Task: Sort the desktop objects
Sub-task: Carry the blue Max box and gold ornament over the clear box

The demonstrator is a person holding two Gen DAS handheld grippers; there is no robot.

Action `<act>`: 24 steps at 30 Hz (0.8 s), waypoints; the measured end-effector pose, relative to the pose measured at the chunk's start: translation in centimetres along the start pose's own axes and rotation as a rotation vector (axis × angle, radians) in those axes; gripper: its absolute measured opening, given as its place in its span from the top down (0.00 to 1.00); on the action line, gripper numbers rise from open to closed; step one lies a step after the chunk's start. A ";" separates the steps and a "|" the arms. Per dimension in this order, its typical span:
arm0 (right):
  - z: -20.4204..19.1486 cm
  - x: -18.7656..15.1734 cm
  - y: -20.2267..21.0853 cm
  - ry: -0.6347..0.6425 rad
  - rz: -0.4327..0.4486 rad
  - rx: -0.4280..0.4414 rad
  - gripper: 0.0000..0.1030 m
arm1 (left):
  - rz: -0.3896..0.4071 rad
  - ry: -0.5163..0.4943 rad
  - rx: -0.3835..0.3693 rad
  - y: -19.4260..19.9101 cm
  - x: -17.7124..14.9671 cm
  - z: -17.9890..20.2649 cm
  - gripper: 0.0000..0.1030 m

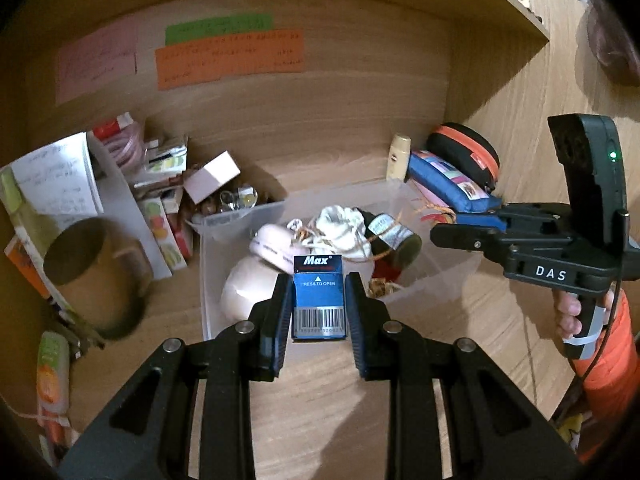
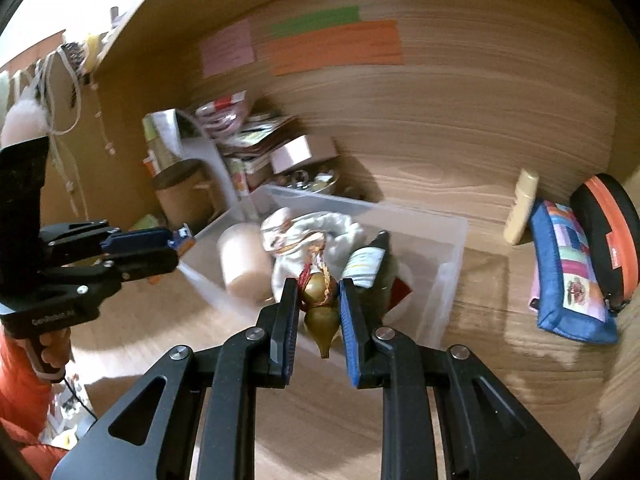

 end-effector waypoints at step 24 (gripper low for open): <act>-1.9 -1.0 -5.4 0.062 -0.102 -0.004 0.83 | -0.101 0.029 -0.036 -7.3 -1.1 -1.6 0.75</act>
Point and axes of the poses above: each gripper's, at about its wrist camera, not at the fingertips, and y roughly against the way its jaws point, z to its right, x to its top, the point moved 10 cm from there along -y, roughly the way its jaws point, and after that the axes turned 8 degrees about -y, right-handed, at the moved point
